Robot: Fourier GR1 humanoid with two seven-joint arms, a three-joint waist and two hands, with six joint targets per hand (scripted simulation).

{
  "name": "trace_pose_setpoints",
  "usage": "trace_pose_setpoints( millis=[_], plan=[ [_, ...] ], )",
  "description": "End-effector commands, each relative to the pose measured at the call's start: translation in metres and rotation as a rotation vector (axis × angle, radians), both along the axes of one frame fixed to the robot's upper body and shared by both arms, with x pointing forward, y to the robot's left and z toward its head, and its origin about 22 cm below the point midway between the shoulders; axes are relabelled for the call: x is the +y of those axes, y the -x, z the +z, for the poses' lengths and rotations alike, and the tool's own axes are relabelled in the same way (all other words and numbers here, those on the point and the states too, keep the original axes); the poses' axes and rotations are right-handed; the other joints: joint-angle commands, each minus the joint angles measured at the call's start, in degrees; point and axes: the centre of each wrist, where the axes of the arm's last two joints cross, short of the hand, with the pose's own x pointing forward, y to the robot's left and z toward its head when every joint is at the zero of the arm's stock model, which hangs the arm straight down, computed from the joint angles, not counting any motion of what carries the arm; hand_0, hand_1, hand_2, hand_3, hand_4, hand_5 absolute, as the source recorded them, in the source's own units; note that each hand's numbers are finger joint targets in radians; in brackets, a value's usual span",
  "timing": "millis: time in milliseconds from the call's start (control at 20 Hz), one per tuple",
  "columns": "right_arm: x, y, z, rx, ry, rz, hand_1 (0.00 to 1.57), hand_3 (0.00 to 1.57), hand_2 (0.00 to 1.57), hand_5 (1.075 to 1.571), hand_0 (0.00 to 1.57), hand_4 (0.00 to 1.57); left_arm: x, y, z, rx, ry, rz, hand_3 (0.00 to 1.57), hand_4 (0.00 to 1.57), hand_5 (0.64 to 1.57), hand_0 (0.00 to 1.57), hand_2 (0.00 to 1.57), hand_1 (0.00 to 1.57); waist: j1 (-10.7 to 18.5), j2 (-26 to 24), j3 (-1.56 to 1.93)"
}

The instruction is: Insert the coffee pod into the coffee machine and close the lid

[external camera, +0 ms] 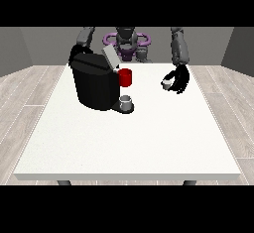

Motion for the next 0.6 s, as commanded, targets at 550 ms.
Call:
trace_pose_setpoints(
  millis=[550],
  plan=[
    [-0.009,-0.006,-0.024,0.117,-0.033,-0.085,0.0,0.0,0.0,1.571,0.0,0.44,-0.049,-0.045,0.053,-0.047,0.031,-0.259,1.36,0.59,1.571,1.34,1.4,1.34,3.1,-6.2,-0.2]
  ],
)
